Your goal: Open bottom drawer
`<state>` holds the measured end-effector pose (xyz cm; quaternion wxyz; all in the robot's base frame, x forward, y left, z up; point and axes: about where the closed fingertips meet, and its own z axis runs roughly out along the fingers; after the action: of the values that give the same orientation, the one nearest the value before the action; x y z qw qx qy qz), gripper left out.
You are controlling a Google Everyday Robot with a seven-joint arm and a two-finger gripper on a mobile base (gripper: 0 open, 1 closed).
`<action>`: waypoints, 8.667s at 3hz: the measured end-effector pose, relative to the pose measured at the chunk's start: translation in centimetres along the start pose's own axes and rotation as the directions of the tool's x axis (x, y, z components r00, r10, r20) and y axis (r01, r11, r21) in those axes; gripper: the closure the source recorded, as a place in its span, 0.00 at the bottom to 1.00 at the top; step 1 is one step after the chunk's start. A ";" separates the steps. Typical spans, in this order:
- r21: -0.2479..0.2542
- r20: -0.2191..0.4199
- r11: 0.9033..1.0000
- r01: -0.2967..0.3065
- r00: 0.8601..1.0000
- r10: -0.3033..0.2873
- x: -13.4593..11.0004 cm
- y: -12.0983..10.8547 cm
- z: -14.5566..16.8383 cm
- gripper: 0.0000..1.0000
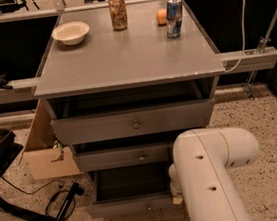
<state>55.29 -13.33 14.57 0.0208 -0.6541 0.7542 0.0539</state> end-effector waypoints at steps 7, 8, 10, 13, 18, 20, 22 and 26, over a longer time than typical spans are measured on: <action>-0.178 -0.006 0.984 -0.025 1.000 0.024 0.4 4.9 -0.1 1.00; -0.178 -0.006 0.984 -0.025 1.000 0.024 0.1 4.4 -0.1 1.00; -0.178 -0.006 0.984 -0.025 1.000 0.024 0.1 4.4 -0.1 0.58; -0.178 -0.006 0.984 -0.025 1.000 0.024 0.1 4.4 -0.1 0.00; -0.161 -0.001 0.984 0.080 0.997 -0.081 0.4 2.5 -0.4 0.00; -0.289 0.001 0.957 0.021 1.000 -0.022 2.0 8.2 0.3 0.42; -0.318 -0.004 0.948 0.003 1.000 -0.004 2.5 10.0 0.1 0.96; -0.425 -0.003 0.905 -0.022 1.000 0.023 4.2 15.8 -0.2 1.00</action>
Offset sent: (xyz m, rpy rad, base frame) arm -0.3981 -0.0887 0.0166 0.0511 0.8528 -0.0986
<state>39.07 -15.28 15.17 -0.1221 -0.6341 0.7318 0.2179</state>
